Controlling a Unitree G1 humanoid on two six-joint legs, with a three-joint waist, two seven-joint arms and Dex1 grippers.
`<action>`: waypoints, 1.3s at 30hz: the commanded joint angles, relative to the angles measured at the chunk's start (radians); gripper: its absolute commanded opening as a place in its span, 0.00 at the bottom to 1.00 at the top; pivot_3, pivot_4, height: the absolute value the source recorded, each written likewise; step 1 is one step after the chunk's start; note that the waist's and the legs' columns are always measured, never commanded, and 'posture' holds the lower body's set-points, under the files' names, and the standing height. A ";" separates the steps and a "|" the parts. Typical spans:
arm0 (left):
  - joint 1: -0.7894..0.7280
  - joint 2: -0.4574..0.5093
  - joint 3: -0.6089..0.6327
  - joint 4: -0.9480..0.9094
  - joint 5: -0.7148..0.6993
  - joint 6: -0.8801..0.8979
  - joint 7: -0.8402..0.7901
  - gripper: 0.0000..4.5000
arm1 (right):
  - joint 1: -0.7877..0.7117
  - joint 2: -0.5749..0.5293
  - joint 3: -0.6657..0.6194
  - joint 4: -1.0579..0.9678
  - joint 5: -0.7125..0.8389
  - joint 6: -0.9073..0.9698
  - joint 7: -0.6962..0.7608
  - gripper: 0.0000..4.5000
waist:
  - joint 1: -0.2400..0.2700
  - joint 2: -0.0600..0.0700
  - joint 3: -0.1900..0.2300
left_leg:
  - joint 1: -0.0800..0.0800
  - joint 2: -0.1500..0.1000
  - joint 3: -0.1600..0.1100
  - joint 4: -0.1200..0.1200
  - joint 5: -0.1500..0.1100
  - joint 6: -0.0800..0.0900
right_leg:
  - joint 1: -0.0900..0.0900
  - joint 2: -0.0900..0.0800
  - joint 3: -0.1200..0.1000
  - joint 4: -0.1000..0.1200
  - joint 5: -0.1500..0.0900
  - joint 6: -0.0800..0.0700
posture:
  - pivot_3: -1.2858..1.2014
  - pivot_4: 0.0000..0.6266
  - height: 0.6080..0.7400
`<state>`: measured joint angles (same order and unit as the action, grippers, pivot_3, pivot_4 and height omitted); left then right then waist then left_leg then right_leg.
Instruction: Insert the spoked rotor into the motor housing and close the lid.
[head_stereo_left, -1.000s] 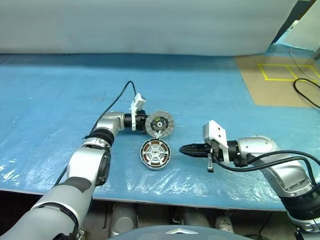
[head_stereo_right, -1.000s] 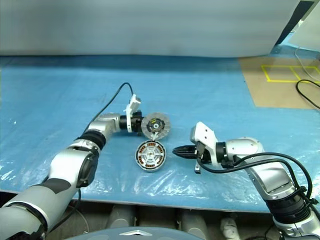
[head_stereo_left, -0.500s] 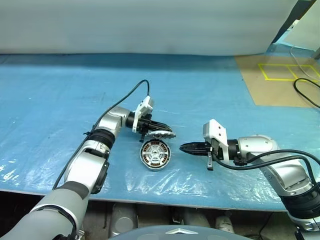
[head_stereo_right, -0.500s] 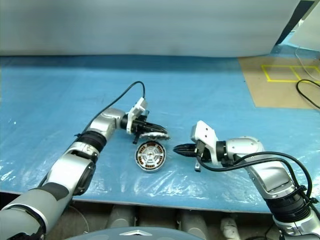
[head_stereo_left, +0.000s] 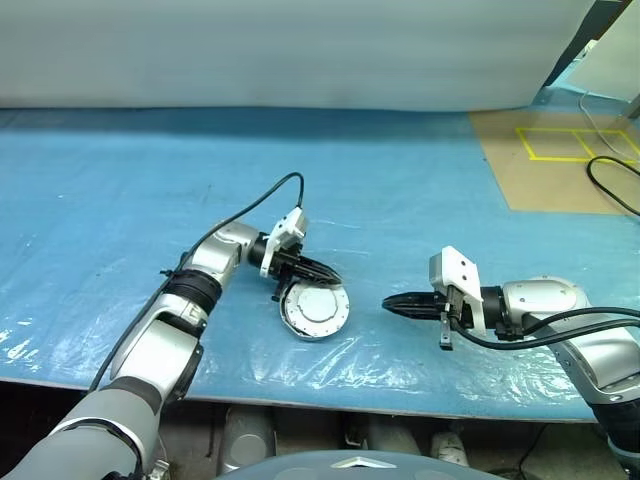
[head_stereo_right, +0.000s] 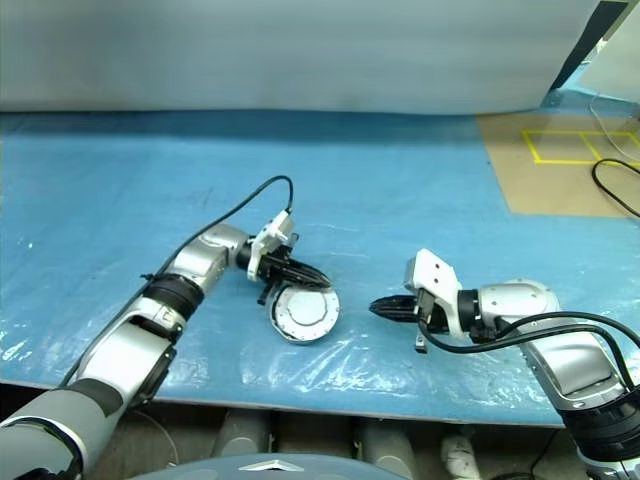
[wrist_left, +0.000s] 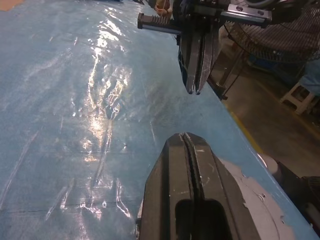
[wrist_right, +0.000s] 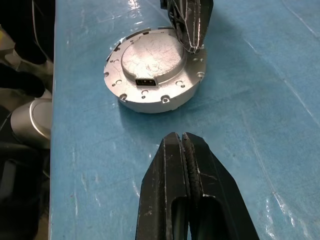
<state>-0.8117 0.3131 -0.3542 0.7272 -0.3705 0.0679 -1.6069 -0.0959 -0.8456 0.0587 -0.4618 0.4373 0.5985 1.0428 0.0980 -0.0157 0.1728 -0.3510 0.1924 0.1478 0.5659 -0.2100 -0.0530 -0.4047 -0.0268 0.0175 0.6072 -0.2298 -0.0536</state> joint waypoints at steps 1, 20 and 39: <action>0.018 0.030 0.006 -0.080 -0.051 0.024 -0.008 0.01 | -0.012 0.016 -0.007 -0.028 0.019 -0.008 -0.011 0.00 | 0.000 0.000 0.000 | 0.000 0.000 0.000 0.000 0.000 0.000 | 0.000 0.000 0.000 0.000 0.000 0.000 | 0.52 0.24 1.00; 0.720 0.147 0.427 -0.968 -0.121 0.118 0.530 0.00 | -0.344 0.180 0.192 0.225 -0.049 -0.160 0.134 0.28 | -0.026 0.003 0.000 | -0.001 0.009 0.002 0.000 0.000 0.000 | -0.002 0.002 -0.004 0.000 -0.001 -0.002 | 0.52 0.24 1.00; 0.942 0.220 0.472 -1.131 -0.141 0.106 0.646 0.00 | -0.450 0.341 0.353 0.509 -0.197 -0.384 0.295 1.00 | -0.044 0.003 0.000 | -0.001 0.011 0.003 0.002 0.000 0.001 | -0.001 0.002 -0.004 0.001 -0.001 -0.003 | 0.52 0.24 1.00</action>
<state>0.1138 0.5227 0.1127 -0.3675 -0.5143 0.1922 -0.9635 -0.5582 -0.4964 0.4082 0.0671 0.2385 0.2348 1.3217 0.0541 -0.0126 0.1732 -0.3515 0.2031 0.1512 0.5682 -0.2097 -0.0517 -0.4060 -0.0246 0.0136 0.6085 -0.2313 -0.0568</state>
